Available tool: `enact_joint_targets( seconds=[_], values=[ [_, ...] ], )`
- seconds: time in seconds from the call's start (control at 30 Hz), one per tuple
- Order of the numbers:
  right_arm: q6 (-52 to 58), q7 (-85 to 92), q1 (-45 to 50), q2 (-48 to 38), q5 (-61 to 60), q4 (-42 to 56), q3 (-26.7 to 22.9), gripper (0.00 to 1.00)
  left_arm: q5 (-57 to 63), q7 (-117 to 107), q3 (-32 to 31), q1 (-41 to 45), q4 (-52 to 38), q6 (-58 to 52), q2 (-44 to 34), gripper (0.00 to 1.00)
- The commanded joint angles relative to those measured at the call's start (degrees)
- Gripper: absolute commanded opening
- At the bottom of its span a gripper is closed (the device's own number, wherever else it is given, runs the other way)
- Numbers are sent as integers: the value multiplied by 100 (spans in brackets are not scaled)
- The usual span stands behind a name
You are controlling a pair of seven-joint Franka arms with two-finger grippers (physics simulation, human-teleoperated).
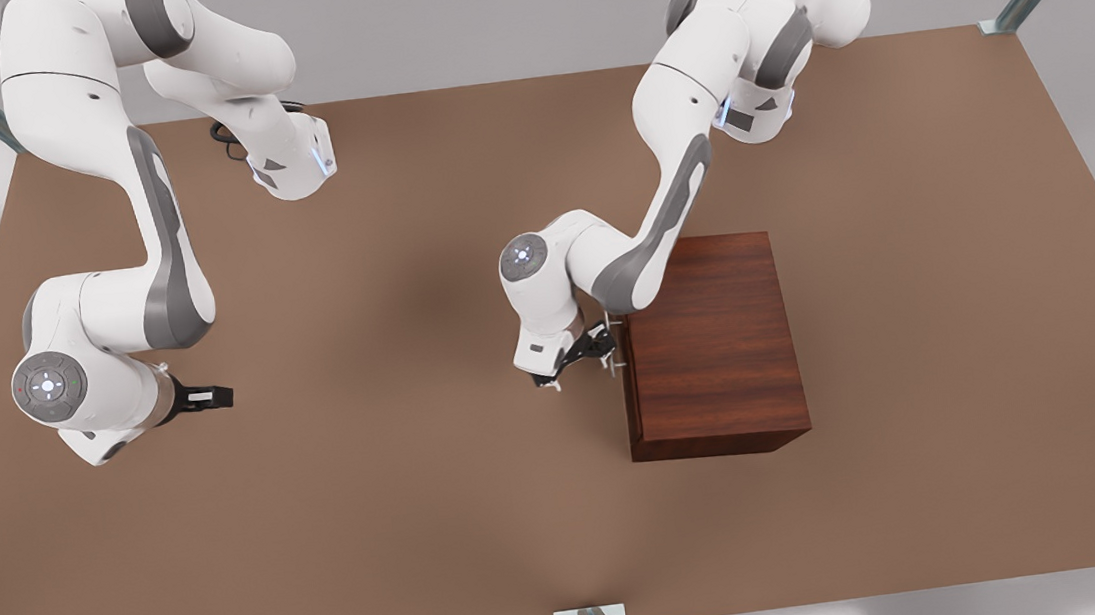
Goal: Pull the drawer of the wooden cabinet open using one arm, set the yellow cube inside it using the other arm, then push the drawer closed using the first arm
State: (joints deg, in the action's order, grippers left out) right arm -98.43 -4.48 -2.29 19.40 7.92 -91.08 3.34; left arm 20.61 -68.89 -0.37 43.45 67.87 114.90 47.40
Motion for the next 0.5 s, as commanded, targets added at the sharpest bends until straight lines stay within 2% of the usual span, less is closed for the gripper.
enact_joint_targets(
  seconds=[0.0, 0.1, 0.13, 0.17, 0.23, 0.3, 0.33, 0.43, 0.47],
  values=[
    [-1, 106, 0, -6, -1, 3, 0, 100, -22, 833, 1, -3, -2, -284, -47, 100],
    [8, 106, 0, -6, -1, 3, 0, 100, -240, 640, 10, -3, -125, -556, -248, 100],
    [8, 106, 0, -6, -1, 3, 0, 100, -1189, 543, 72, -319, -310, -977, -845, 100],
    [8, 106, 0, -6, -1, 3, 0, 100, -1322, 1051, 54, -741, -397, -1987, -1487, 100],
    [-1, 106, 0, -6, -1, 3, 0, 100, -1375, 4097, 81, -1714, -486, -3130, -2226, 100],
    [-1, 106, 0, -6, -1, 3, -9, 100, -1726, 6676, 89, -2866, -485, -3762, -2464, 100],
    [-1, 106, 0, 2, -1, 3, 0, 100, -1964, 6880, 81, -3236, -486, -3782, -2481, 100],
    [8, 106, 0, 3, -1, 3, 0, 100, -2069, 6757, 116, -3650, -512, -3667, -2464, 100],
    [8, 106, 0, 3, -10, 3, 0, 100, -2236, 6976, 107, -3756, 153, -3493, -2911, 100]
  ],
)
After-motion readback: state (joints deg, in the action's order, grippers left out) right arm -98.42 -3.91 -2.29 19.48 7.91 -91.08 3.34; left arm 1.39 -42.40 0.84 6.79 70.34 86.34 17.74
